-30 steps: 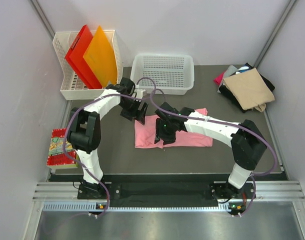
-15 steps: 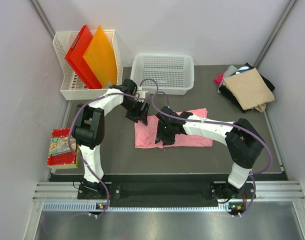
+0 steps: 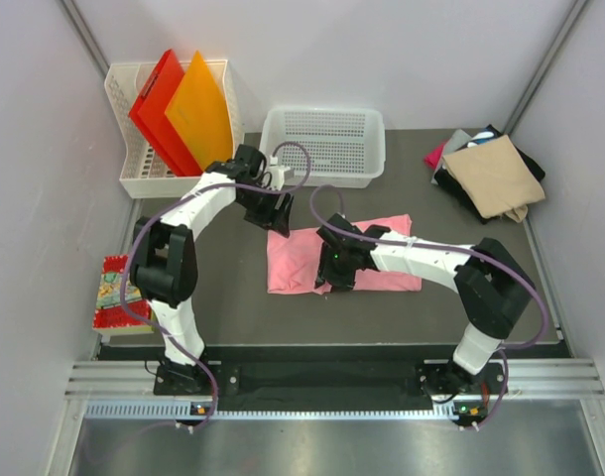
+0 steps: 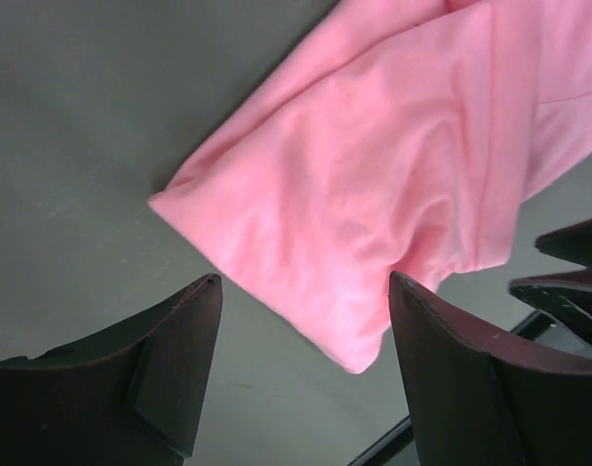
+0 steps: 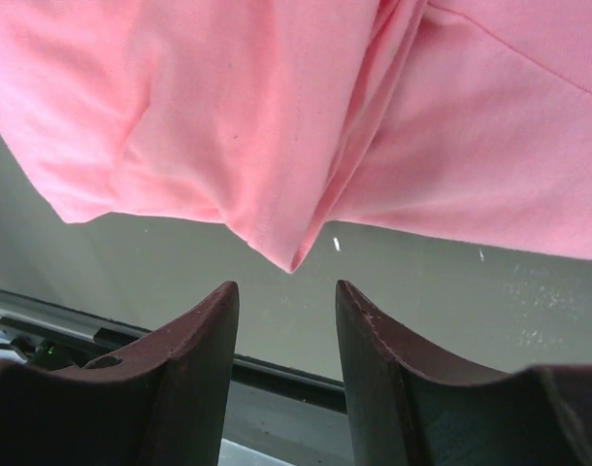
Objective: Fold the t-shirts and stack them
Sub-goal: Fold the folded rectangular tshirt in 1/3 of the way
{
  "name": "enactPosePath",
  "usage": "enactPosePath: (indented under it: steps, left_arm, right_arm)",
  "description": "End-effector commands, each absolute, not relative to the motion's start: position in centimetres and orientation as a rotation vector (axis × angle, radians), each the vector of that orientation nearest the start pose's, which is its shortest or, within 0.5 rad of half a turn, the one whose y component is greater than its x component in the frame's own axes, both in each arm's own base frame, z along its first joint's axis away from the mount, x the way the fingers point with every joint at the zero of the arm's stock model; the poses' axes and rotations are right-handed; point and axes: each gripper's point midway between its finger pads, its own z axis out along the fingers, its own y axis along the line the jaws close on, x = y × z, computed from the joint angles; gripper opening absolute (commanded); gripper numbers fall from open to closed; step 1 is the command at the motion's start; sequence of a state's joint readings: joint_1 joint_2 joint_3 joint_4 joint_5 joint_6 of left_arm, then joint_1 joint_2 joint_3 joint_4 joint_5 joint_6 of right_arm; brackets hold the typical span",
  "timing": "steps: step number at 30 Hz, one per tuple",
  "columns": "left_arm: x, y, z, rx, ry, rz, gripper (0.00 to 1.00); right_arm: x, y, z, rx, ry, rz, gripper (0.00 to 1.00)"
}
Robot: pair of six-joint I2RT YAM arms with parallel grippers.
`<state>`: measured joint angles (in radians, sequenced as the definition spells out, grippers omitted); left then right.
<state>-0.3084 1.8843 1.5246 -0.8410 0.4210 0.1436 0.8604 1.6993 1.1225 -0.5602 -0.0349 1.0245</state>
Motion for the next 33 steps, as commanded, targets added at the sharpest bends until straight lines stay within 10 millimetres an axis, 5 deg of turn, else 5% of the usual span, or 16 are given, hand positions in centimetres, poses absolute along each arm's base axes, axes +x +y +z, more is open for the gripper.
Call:
enactPosePath:
  steps: [1, 6, 15, 33]
  left_arm:
    - [34.7, -20.4, 10.3, 0.725, 2.634, -0.801, 0.74]
    - [34.9, -20.2, 6.3, 0.734, 2.718, -0.804, 0.73]
    - [34.8, -20.2, 3.7, 0.718, 2.776, -0.837, 0.72]
    - [34.2, -18.8, 1.8, 0.75, 2.816, -0.736, 0.7]
  right_arm:
    - [22.4, 31.3, 6.9, 0.26, 2.801, 0.594, 0.45]
    - [23.0, 31.0, 6.3, 0.266, 2.807, 0.585, 0.45]
    - [24.0, 31.0, 5.2, 0.284, 2.815, 0.602, 0.45]
    - [25.5, 34.3, 3.4, 0.279, 2.847, 0.73, 0.43]
